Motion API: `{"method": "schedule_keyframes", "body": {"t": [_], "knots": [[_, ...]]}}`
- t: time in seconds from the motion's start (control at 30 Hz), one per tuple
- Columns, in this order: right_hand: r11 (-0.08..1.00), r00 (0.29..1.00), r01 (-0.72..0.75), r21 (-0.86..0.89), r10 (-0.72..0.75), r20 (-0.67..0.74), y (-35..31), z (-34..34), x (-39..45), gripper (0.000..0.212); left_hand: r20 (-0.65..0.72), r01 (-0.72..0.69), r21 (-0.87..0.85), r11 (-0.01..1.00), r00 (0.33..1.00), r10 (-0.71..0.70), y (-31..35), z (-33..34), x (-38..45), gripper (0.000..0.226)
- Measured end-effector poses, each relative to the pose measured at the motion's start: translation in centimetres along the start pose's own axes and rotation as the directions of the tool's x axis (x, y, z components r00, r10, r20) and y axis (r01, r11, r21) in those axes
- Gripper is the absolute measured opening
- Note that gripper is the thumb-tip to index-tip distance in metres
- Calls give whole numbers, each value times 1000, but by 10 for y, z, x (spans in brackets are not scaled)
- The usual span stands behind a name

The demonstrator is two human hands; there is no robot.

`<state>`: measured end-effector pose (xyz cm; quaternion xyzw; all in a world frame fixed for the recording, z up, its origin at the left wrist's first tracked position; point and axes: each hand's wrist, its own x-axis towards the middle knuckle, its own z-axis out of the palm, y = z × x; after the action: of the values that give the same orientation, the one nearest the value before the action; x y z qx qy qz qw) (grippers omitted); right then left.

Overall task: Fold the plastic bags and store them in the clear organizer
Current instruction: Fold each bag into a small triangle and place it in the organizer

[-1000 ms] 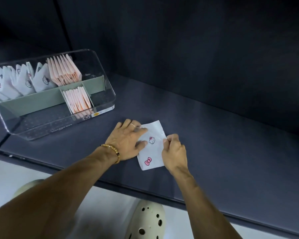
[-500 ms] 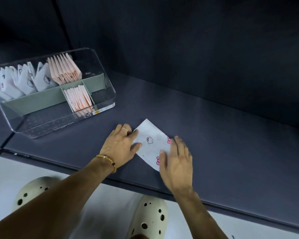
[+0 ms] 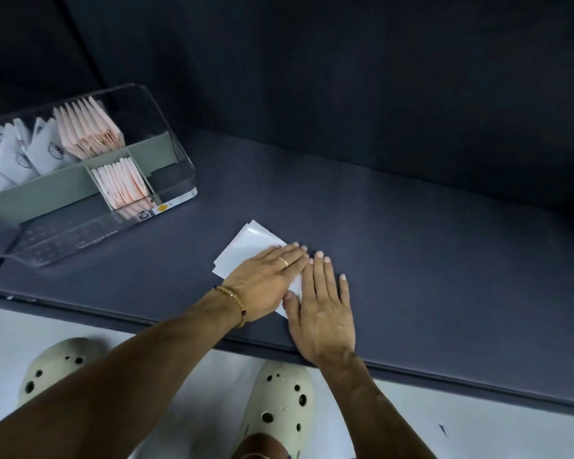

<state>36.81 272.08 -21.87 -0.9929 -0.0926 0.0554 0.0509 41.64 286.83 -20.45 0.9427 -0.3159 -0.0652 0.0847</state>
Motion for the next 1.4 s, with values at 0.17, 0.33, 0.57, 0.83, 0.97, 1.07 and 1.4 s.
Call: {"method": "schedule_keyframes", "body": {"t": [0.17,0.33,0.57,0.83,0.97,1.07,1.4], "knots": [[1000,1000,-1,18,1,25,0,-2,-1,72,11,50,18,999,999,-50,-16,9,-8,57],[1000,999,-2,20,1,48,2,-3,0,73,36,193,86,977,980,-197,-38,7,-21,74],[994,996,68,89,-73,53,12,-12,-2,67,78,197,106,975,976,-205,-79,-5,-37,82],[957,958,286,45,-285,-16,-3,-34,-39,34,-45,135,260,956,991,-128,-53,-36,-30,38],[927,928,372,46,-372,-20,-11,-45,-24,32,-42,107,191,976,994,-101,-27,-24,-52,32],[906,903,423,-8,-421,83,-12,-46,-9,58,-40,103,99,990,994,-100,-32,-19,-69,53],[890,890,453,-41,-450,78,-19,-49,-2,49,-111,132,3,991,985,-131,-34,-11,-91,59]]}}
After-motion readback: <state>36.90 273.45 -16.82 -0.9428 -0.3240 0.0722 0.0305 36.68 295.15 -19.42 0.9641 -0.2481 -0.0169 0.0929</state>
